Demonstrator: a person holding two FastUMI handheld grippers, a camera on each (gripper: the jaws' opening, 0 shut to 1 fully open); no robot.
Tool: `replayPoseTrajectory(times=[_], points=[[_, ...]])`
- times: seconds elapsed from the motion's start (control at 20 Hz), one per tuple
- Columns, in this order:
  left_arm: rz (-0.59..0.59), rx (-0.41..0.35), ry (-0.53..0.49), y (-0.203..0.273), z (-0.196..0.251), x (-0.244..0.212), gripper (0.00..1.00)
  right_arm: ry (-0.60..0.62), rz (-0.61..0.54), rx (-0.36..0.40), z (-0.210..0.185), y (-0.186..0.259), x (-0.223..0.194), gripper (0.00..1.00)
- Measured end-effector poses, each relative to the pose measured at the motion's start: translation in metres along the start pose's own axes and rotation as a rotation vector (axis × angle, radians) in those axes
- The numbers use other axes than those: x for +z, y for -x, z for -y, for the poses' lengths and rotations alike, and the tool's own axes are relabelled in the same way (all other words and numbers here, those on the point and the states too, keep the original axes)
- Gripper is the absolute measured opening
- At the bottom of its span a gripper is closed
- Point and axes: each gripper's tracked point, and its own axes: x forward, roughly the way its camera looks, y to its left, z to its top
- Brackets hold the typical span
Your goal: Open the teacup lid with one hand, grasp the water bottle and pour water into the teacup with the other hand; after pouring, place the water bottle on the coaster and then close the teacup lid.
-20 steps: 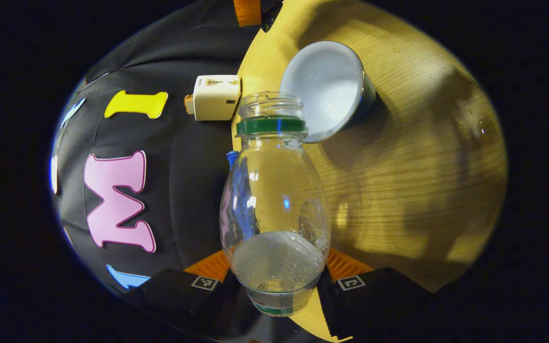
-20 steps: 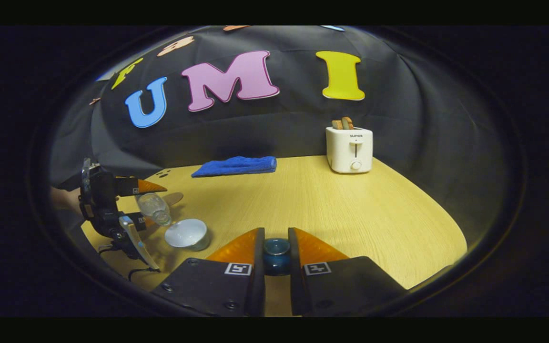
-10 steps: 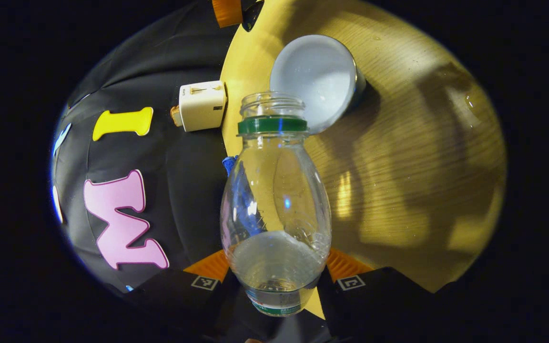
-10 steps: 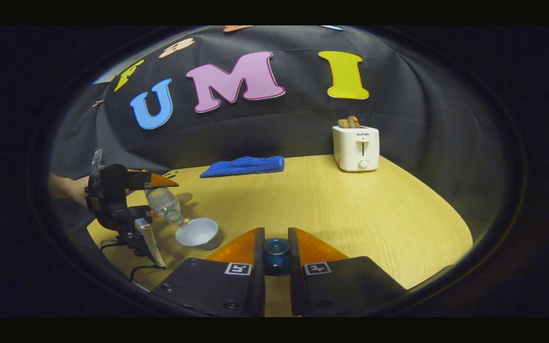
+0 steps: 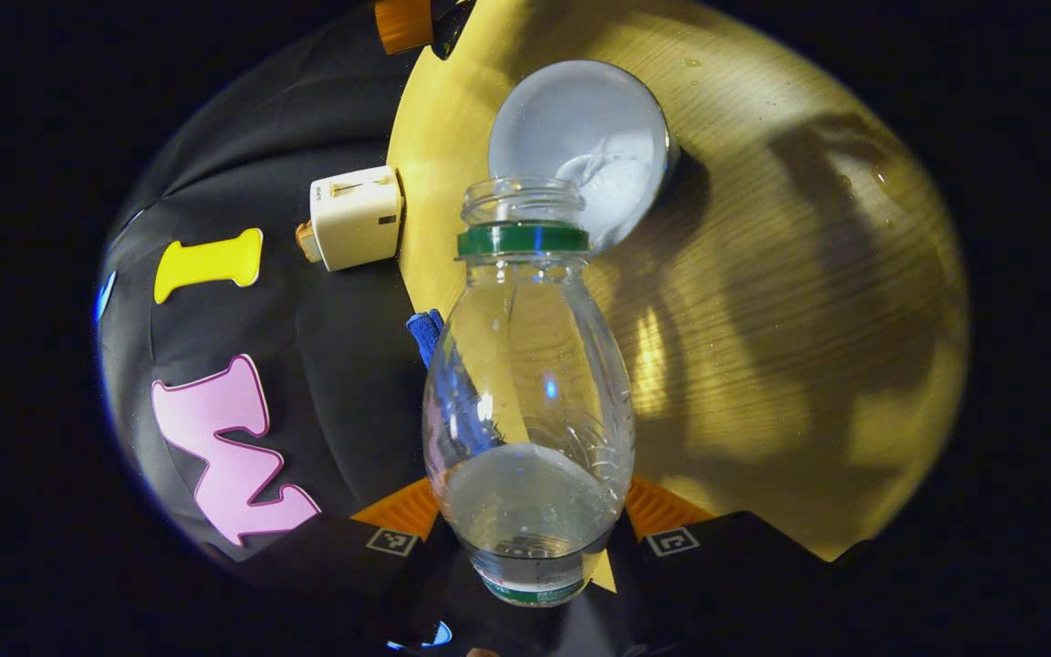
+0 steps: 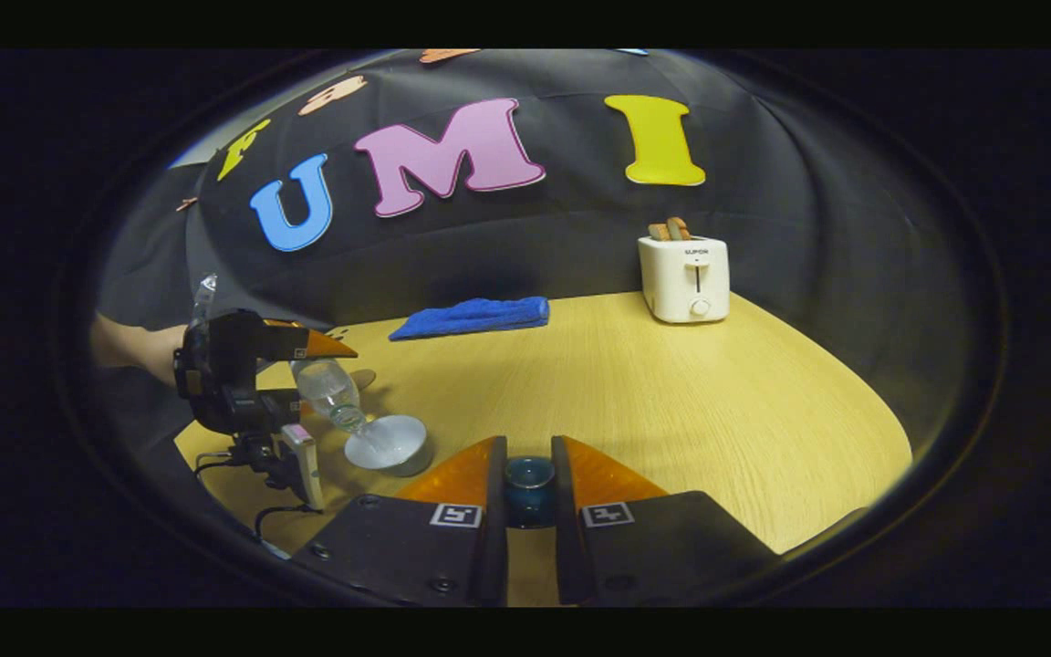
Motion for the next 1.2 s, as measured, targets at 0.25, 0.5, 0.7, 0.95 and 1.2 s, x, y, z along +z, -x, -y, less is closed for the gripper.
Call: replayPoseTrajectory(times=[0.25,0.5,0.7,0.95,1.2], points=[[-0.002,-0.018,-0.040,-0.001,-0.002,-0.001,0.75,0.013,-0.029,0.040,-0.013,0.000,-0.006,0.31],[-0.003,-0.039,-0.085,0.000,-0.004,-0.003,0.76,0.011,-0.027,0.042,-0.013,0.002,-0.005,0.19],[-0.004,-0.039,-0.124,0.002,-0.010,-0.004,0.75,-0.004,-0.017,0.034,-0.011,0.004,-0.002,0.25],[-0.012,-0.037,-0.169,0.006,-0.023,-0.004,0.76,-0.011,-0.014,0.041,-0.013,0.007,0.000,0.19],[-0.001,-0.047,-0.191,0.013,-0.030,0.001,0.75,-0.014,-0.010,0.047,-0.013,0.012,0.003,0.22]])
